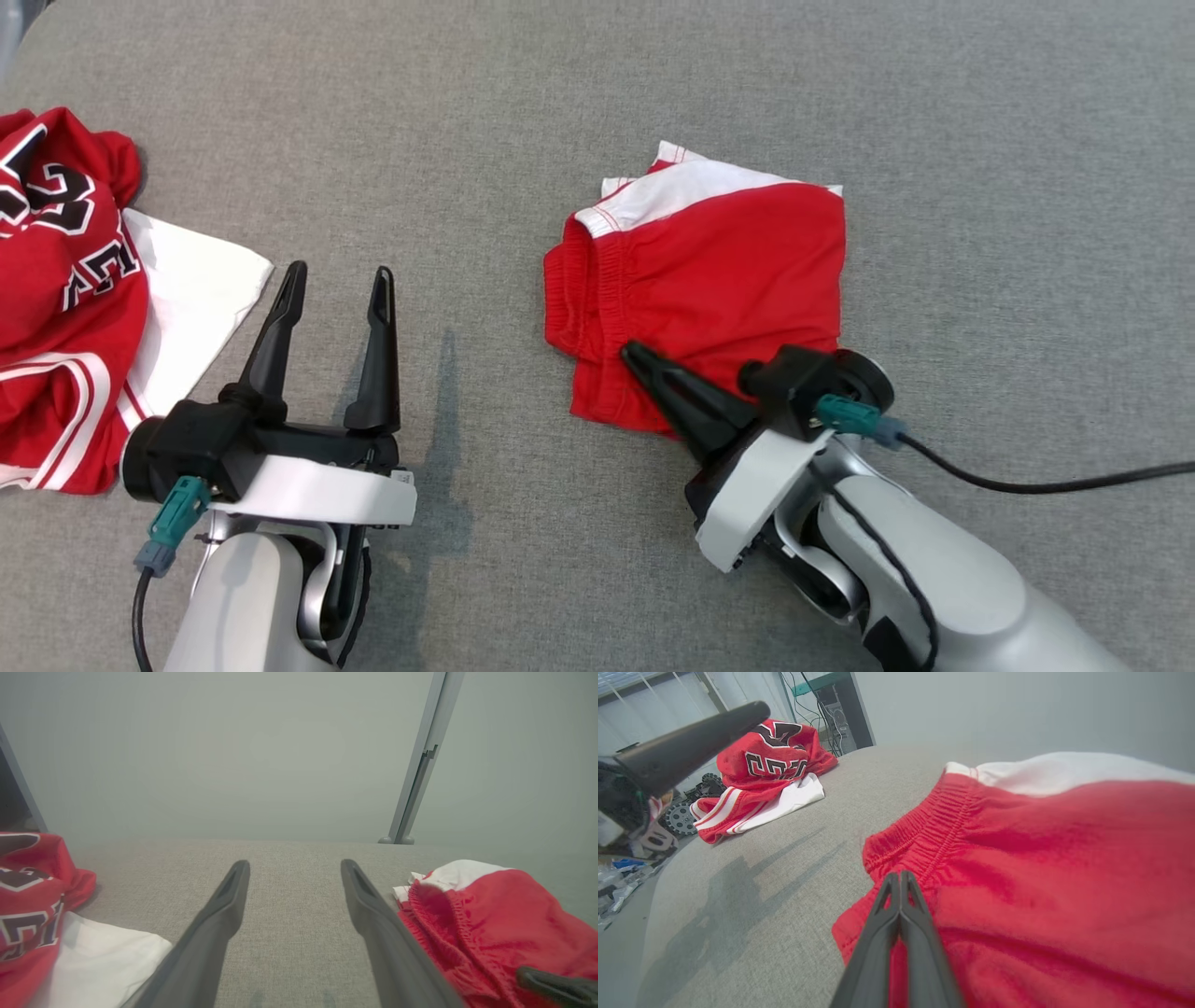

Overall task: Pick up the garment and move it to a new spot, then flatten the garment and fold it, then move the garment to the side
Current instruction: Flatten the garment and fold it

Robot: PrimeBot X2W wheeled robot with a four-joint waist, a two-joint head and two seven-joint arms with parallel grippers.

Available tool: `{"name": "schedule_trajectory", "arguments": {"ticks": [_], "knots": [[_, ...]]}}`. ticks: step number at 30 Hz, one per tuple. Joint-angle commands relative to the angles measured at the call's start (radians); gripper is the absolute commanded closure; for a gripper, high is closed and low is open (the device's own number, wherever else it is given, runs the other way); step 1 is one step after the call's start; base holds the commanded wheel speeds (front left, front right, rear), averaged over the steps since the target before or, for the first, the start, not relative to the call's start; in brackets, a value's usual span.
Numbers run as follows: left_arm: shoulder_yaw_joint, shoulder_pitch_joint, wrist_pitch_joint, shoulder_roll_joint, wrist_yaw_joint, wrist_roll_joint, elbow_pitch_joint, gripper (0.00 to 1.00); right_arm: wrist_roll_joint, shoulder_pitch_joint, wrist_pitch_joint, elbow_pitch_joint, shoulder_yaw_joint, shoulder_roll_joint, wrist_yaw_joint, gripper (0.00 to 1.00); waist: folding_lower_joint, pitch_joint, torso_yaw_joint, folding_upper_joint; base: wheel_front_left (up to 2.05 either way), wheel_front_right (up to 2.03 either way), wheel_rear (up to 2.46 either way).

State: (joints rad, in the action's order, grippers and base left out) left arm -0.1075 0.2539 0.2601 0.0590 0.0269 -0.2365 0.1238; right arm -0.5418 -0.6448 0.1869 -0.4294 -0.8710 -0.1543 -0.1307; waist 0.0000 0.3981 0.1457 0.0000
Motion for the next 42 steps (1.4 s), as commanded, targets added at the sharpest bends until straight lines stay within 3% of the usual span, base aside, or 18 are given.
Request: {"name": "schedule_trajectory", "arguments": {"ticks": [1,8,16,17,18,19,27,42], "knots": [[0.01,-0.005,0.005,0.006,0.005,0.009,0.002,0.0,-0.004,0.026,0.015,0.024,0.023,-0.004,0.0,1.0,0.0,-0.01,-0.009,0.0,0.0,0.0,0.0],[0.029,-0.02,0.005,0.013,0.0,0.011,0.005,0.0,0.005,0.129,0.03,0.146,0.164,-0.022,0.0,1.0,0.0,-0.044,-0.037,0.0,0.0,0.0,0.0],[0.065,-0.052,0.005,0.03,-0.02,0.014,-0.031,0.0,0.072,0.29,0.015,0.315,0.46,-0.002,0.0,0.98,0.0,-0.088,-0.082,0.0,0.0,0.0,0.0],[0.069,-0.057,0.005,0.031,-0.022,0.012,-0.037,0.0,0.085,0.304,0.011,0.332,0.494,0.003,0.0,0.83,0.0,-0.093,-0.087,0.0,0.0,0.0,0.0],[0.072,-0.064,0.005,0.034,-0.027,0.013,-0.042,0.0,0.099,0.315,0.012,0.348,0.533,0.007,0.0,0.59,0.0,-0.099,-0.092,0.0,0.0,0.0,0.0],[0.075,-0.067,0.005,0.036,-0.028,0.013,-0.046,0.0,0.11,0.329,0.001,0.358,0.567,0.011,0.0,0.02,0.0,-0.104,-0.096,0.0,0.0,0.0,0.0],[0.07,-0.107,-0.008,0.049,-0.037,0.021,-0.08,0.0,0.187,0.408,-0.015,0.397,0.755,0.034,0.0,0.0,0.0,-0.176,-0.113,0.0,0.0,0.0,0.0],[0.044,-0.232,-0.056,0.079,-0.037,0.023,-0.083,0.0,0.249,0.566,-0.052,0.367,0.855,0.048,0.0,0.0,0.0,-0.339,-0.119,0.0,0.0,0.0,0.0]]}}
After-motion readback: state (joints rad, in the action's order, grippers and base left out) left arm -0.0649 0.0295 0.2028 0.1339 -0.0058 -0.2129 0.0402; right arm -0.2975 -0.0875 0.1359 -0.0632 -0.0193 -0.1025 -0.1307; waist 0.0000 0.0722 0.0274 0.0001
